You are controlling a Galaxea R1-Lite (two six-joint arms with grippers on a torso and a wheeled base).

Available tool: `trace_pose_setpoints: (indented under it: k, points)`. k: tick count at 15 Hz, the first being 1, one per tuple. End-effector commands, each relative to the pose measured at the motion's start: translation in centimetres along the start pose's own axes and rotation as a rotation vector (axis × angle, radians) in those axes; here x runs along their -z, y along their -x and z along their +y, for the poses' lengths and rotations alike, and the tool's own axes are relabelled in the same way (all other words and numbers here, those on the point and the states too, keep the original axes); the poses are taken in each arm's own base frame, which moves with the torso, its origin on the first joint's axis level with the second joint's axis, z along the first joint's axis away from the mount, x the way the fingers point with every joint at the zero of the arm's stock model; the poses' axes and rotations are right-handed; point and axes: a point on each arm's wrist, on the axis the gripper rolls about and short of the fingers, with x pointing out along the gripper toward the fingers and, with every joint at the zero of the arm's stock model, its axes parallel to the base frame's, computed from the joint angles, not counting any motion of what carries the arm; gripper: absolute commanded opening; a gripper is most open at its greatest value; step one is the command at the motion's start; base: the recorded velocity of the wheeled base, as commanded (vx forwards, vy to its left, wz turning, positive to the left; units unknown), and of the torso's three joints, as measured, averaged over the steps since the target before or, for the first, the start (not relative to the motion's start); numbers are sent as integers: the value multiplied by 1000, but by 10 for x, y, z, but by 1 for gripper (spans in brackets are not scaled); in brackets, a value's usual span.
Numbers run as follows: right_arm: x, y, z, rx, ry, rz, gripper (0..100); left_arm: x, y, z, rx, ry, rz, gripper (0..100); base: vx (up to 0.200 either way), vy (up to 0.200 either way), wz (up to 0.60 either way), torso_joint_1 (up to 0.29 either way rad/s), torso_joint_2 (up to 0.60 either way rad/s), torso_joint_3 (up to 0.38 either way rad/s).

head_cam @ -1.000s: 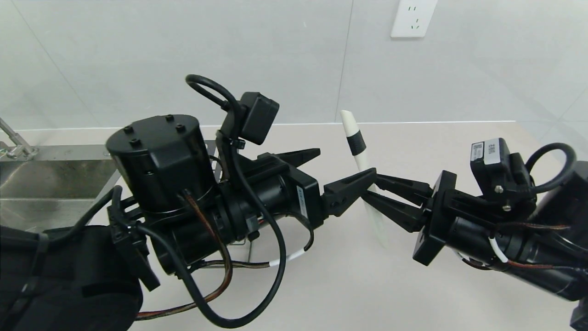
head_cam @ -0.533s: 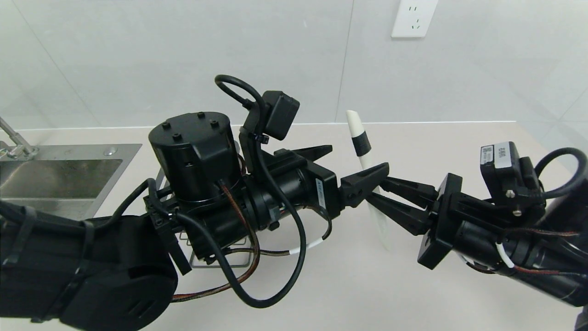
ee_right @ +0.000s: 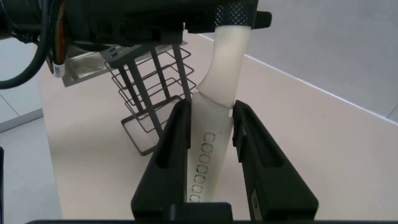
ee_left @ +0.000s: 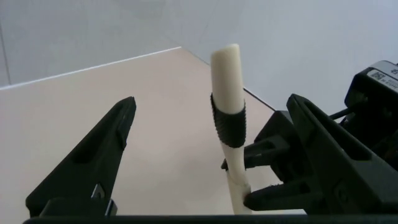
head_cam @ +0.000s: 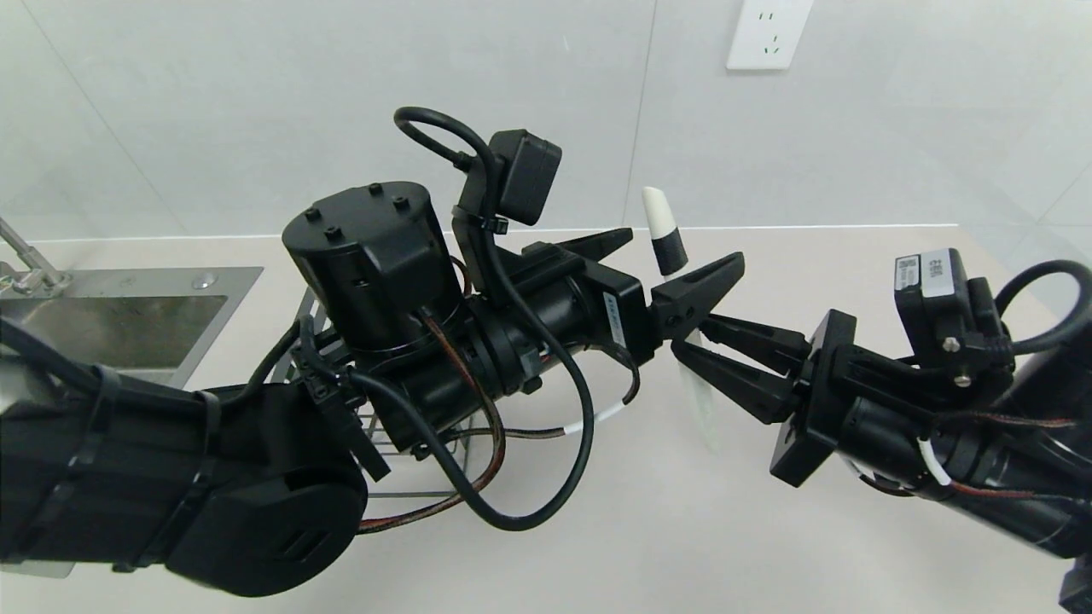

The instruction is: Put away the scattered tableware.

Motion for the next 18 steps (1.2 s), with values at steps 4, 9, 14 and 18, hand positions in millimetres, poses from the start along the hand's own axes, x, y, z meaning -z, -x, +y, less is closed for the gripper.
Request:
trace_pose_setpoints:
  k: [4, 9, 14, 18]
  points:
    - [1, -5, 0, -5, -1, -1, 0, 2, -10, 1, 14, -9, -48, 100, 0, 0, 0, 0, 0, 0]
    - [-1, -6, -1, -5, 1, -6, 0, -2, -16, 0, 23, -17, -94, 0, 0, 0, 0, 0, 0, 0]
    - [-3, -16, -6, -4, 15, -28, 0, -6, -15, -6, 43, -18, -121, 0, 0, 0, 0, 0, 0, 0]
    - [-19, -25, -4, -57, 28, -110, 100, -13, -10, -7, 38, -22, -142, 0, 0, 0, 0, 0, 0, 0]
